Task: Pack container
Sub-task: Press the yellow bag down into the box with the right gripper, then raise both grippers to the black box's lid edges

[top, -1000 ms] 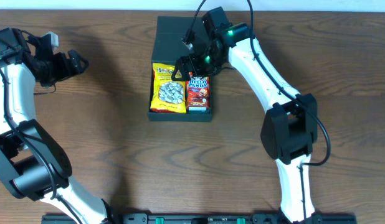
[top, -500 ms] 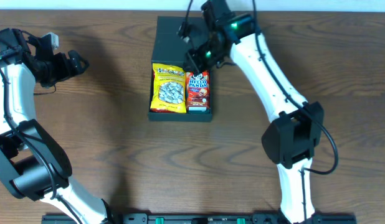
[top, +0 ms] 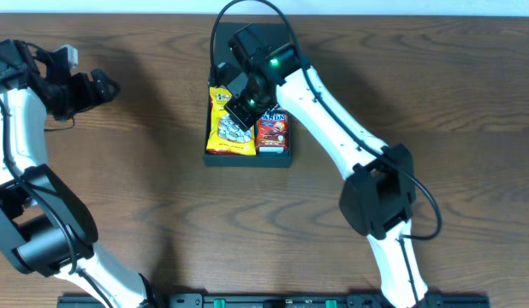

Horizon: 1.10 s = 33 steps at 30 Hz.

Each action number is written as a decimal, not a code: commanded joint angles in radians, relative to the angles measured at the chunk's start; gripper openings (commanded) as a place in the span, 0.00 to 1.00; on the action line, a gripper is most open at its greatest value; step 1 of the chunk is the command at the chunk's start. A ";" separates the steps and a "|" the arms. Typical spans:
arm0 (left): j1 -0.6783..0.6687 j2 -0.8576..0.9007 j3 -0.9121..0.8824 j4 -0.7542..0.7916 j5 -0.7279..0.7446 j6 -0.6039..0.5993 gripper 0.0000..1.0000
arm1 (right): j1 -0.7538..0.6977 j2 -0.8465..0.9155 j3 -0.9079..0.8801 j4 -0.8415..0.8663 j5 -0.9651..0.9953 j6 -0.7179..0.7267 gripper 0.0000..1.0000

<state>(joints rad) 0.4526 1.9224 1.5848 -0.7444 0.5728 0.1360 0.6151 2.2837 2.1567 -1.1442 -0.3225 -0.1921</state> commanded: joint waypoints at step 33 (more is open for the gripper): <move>-0.190 -0.023 0.029 0.047 0.205 0.020 0.96 | -0.286 -0.125 0.103 0.039 0.057 0.042 0.01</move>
<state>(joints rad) 0.3305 1.9224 1.5848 -0.7216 0.7498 0.1390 0.4110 2.1284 2.2700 -1.1034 -0.2207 -0.1467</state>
